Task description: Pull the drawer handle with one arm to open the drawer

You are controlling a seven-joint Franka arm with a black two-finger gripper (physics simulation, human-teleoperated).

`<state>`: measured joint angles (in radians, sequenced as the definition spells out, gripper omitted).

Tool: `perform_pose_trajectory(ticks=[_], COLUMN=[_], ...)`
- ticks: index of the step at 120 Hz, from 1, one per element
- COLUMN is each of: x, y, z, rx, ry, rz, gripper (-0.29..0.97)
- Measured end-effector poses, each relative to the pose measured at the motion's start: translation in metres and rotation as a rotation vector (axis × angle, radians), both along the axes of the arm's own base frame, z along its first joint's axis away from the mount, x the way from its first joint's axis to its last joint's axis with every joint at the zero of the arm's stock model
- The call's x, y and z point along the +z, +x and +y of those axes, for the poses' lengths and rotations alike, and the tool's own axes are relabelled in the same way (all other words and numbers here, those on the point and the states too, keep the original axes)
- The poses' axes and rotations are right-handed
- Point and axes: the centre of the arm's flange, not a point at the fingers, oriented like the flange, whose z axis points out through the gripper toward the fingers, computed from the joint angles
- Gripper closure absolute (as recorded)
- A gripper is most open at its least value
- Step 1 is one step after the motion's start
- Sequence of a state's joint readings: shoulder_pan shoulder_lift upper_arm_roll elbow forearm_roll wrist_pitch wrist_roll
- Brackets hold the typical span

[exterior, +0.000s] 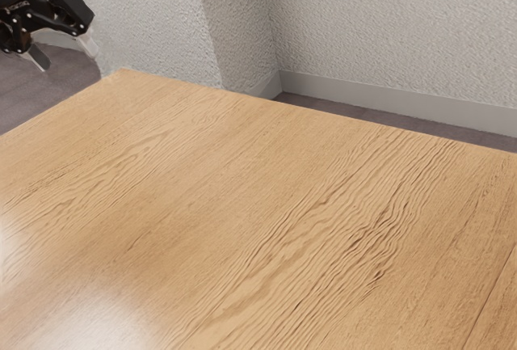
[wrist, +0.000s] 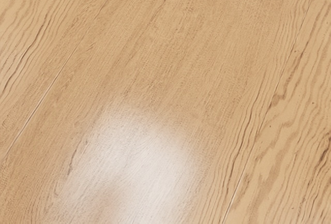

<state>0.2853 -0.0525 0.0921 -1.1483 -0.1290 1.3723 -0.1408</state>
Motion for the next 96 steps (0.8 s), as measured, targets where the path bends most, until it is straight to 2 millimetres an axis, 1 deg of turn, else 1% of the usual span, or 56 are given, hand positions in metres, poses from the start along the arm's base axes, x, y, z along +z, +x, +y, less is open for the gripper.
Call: perform_pose_trajectory(ticks=[4, 8, 13, 23, 28, 35, 37, 41, 45, 54, 58, 62, 67, 72, 78, 82, 90, 93, 96], x=[-0.001, -0.001, 0.002, -0.006, -0.021, -0.052, -0.059, -0.067, -0.071, -0.082, -0.086, -0.088, -0.087, -0.088, -0.101, -0.102, -0.107, -0.114, -0.12], y=[0.01, 0.019, 0.024, 0.043, 0.059, 0.086, 0.091, 0.092, 0.089, 0.081, 0.076, 0.071, 0.063, 0.055, 0.038, 0.026, 0.0, -0.002, -0.001], z=[-0.016, -0.042, -0.08, -0.167, -0.215, -0.285, -0.305, -0.342, -0.373, -0.427, -0.445, -0.455, -0.463, -0.473, -0.48, -0.483, -0.515, -0.525, -0.53], rx=[-0.035, -0.088, -0.162, -0.322, -0.414, -0.544, -0.576, -0.626, -0.658, -0.684, -0.686, -0.679, -0.676, -0.708, -0.759, -0.786, -0.925, -0.986, -1.04], ry=[0.0, -0.002, 0.005, 0.049, 0.057, 0.048, 0.048, 0.065, 0.095, 0.179, 0.21, 0.228, 0.24, 0.255, 0.272, 0.297, 0.402, 0.429, 0.455], rz=[0.003, 0.004, 0.003, 0.017, 0.025, 0.03, 0.027, 0.011, -0.007, -0.03, -0.036, -0.036, -0.03, -0.021, 0.069, 0.104, 0.098, 0.091, 0.088], gripper=[0.02, 0.02, 0.02, 0.02, 0.02, 0.02, 0.02, 0.02, 0.02, 0.02, 0.02, 0.02, 0.02, 0.02, 0.02, 0.02, 0.02, 0.02, 0.02])
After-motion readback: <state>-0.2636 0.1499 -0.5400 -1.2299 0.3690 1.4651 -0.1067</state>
